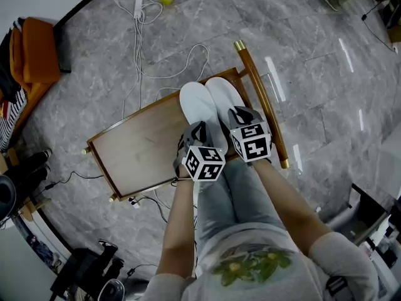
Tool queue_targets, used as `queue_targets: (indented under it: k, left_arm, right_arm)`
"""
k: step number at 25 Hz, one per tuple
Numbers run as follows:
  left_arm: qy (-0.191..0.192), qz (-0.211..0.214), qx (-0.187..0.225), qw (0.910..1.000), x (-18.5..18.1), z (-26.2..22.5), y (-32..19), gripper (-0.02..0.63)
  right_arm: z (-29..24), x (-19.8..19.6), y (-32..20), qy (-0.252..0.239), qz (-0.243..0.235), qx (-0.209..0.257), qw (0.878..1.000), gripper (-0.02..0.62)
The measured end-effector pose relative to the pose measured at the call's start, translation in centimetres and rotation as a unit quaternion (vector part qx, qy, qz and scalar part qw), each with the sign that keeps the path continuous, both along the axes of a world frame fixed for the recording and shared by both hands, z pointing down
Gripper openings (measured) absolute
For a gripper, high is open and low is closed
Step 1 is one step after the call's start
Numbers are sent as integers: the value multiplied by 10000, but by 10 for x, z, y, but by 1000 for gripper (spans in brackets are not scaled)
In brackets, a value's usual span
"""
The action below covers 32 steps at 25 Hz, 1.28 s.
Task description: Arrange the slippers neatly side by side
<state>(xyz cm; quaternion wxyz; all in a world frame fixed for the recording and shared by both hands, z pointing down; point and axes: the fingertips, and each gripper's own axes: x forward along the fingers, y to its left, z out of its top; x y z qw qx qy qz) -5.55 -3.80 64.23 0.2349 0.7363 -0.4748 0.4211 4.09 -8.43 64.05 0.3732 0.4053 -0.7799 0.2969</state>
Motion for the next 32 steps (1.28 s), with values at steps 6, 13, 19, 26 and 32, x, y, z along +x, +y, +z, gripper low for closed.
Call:
queue_targets:
  k: [6, 13, 19, 26, 32]
  left_arm:
    - [-126, 114, -231, 9996, 1, 8, 3, 135]
    - [-130, -367, -250, 9989, -8, 11, -1, 34]
    - [-47, -470, -232, 9986, -9, 5, 2, 32]
    - [-146, -417, -222, 9988, -12, 7, 10, 32]
    - [-153, -411, -194, 9989, -14, 5, 12, 32]
  right_arm:
    - [-1, 1, -2, -8, 7, 20, 10000, 43]
    - [-1, 5, -4, -39, 36, 11, 10000, 43]
    - [-3, 9, -7, -11, 185, 98, 9998, 43]
    - [-8, 13, -12, -12, 406, 248, 9989, 43]
    - [-14, 13, -10, -165, 649, 274, 9974, 43]
